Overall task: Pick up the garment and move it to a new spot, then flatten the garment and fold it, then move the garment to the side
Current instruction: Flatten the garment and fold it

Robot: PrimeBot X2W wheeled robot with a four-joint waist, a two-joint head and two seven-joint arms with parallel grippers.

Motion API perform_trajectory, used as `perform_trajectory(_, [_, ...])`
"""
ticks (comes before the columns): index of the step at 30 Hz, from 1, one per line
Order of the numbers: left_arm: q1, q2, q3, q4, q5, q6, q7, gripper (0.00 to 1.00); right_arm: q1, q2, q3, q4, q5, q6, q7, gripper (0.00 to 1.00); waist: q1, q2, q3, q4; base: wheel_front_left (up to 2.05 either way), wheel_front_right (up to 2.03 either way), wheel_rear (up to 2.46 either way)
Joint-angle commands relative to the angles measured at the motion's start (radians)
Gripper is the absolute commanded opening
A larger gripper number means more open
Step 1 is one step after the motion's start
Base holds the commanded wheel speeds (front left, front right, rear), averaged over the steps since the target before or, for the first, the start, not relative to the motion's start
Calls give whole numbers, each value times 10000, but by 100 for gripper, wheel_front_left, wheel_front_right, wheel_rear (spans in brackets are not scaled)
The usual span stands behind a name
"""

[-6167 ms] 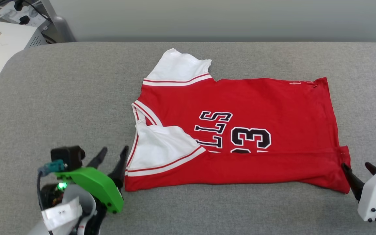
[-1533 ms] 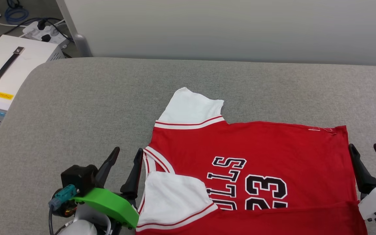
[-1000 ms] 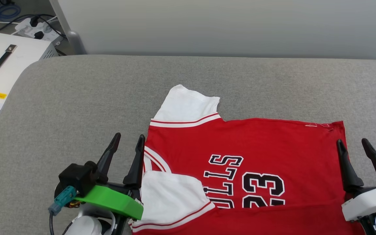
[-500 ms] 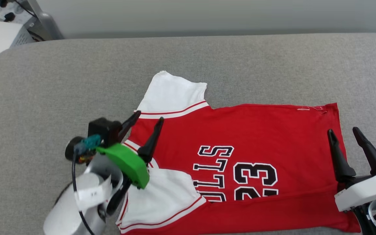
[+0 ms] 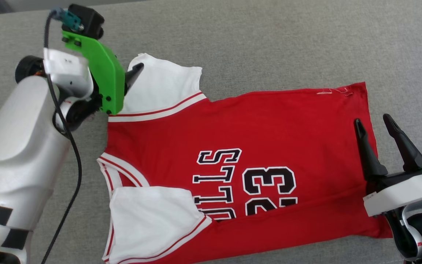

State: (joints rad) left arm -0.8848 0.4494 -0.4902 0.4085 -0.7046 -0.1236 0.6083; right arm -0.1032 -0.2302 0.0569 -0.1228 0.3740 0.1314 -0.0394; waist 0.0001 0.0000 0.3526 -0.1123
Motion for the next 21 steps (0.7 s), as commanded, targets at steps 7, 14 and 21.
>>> perform_trajectory(7, [-1367, 558, -135, 1263, -486, -63, 1452, 100, -547, 81, 310, 187, 112, -7, -339, 100, -1, 0, 1178, -1103, 0, 0, 0])
perform_trajectory(14, [-1789, 841, -295, 2202, -427, -67, 1407, 100, -751, 181, 511, 468, 177, -7, -595, 100, -1, 0, 1412, -1412, 0, 0, 0])
perform_trajectory(21, [-1934, 915, -463, 2891, -240, -69, 952, 100, -858, 191, 596, 647, 210, -7, -719, 100, -1, 0, 1511, -1522, 0, 0, 0])
